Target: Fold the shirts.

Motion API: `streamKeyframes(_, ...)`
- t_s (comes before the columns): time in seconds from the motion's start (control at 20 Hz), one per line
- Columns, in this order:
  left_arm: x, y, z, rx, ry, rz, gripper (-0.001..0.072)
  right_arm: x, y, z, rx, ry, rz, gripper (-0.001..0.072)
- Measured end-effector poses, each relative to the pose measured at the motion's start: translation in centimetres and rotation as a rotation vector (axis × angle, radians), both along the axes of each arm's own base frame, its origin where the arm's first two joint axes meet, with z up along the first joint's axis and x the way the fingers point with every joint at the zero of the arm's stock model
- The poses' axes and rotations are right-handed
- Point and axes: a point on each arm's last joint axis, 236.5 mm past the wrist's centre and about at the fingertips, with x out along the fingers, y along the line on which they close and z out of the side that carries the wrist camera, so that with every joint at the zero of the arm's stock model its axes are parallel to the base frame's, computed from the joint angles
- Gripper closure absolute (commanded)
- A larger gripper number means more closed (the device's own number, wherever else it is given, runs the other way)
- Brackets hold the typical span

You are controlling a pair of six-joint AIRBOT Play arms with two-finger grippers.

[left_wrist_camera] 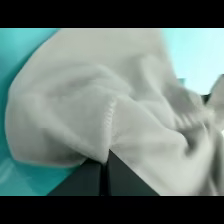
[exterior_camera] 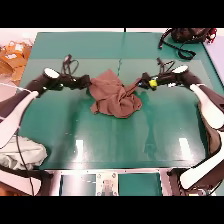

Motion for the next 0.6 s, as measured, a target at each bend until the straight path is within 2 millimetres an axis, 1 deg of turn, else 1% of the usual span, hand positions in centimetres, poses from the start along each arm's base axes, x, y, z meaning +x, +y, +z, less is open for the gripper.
streamKeyframes(0.1, -0.1, 1.4, 3.2, 0.008, -0.039, -0.004, 0.0687, -0.2, -1.8, 3.0, 0.005, -0.044, 0.001, 0.0697)
streamKeyframes(0.2, -1.0, 2.0, 7.1, 0.017, -0.095, -0.023, 0.0687, -0.7, -3.2, 7.0, 0.007, -0.106, 0.004, 0.0697)
streamKeyframes(0.25, -1.4, 2.4, 9.4, 0.026, -0.14, -0.029, 0.0687, -0.9, -4.2, 9.4, -0.002, -0.154, -0.008, 0.0696)
streamKeyframes(0.3, -1.9, 2.8, 12.4, 0.037, -0.198, -0.031, 0.0687, -1.2, -5.1, 11.9, -0.009, -0.201, -0.021, 0.0696)
streamKeyframes(0.4, -3.7, 3.4, 18.9, 0.066, -0.329, -0.05, 0.0687, -2.4, -6.8, 18.2, -0.028, -0.325, -0.054, 0.0697)
streamKeyframes(0.45, -4.8, 3.6, 22.7, 0.074, -0.408, -0.057, 0.0687, -3.3, -7.6, 21.9, -0.043, -0.405, -0.077, 0.0696)
streamKeyframes(0.5, -6.0, 3.9, 26.1, 0.096, -0.482, -0.062, 0.0686, -4.4, -8.4, 25.5, -0.066, -0.486, -0.098, 0.0696)
streamKeyframes(0.55, -7.6, 4.0, 29.9, 0.101, -0.556, -0.071, 0.0686, -5.9, -8.6, 29.7, -0.08, -0.581, -0.117, 0.0696)
streamKeyframes(0.6, -9.5, 3.6, 33.1, 0.098, -0.617, -0.097, 0.0686, -7.9, -8.1, 34.0, -0.087, -0.677, -0.117, 0.0697)
